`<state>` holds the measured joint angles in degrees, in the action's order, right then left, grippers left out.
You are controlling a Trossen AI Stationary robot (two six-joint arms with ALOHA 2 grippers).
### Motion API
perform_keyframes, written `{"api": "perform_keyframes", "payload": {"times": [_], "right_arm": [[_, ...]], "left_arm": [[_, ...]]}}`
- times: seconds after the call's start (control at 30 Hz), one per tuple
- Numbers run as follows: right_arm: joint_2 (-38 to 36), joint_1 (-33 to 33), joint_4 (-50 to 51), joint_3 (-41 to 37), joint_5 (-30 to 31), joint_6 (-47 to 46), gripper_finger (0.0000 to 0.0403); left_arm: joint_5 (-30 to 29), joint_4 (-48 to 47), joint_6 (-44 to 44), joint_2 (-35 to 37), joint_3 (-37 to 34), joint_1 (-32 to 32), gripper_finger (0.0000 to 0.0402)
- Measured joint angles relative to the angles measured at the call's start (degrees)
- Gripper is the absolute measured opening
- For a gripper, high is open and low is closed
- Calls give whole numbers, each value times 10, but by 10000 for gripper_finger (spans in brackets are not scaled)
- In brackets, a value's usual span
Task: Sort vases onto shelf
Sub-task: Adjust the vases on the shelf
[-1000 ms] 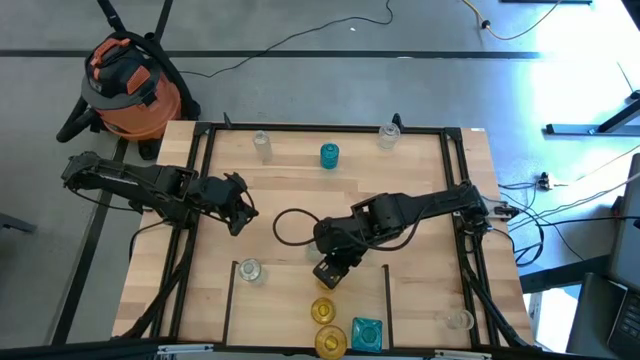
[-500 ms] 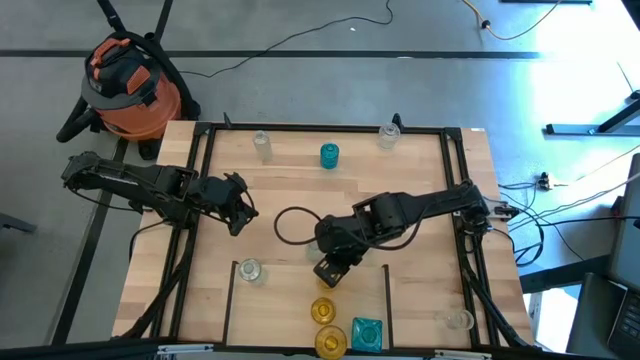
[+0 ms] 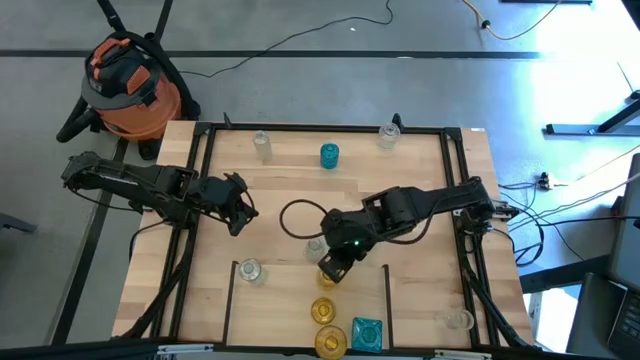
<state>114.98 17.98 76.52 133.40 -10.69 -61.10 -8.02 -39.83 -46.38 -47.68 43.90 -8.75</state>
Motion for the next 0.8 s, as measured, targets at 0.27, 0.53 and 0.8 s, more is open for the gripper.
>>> {"api": "perform_keyframes", "payload": {"times": [0.27,0.53,0.8], "right_arm": [[-86,23,14,0,78,-28,137],[-189,257,128,-11,397,-262,96],[-160,499,23,-154,579,-583,60]], "left_arm": [[1,-4,4,6,2,0,0],[-53,-17,1,33,108,-46,0],[-115,30,13,-3,209,-120,0]]}}
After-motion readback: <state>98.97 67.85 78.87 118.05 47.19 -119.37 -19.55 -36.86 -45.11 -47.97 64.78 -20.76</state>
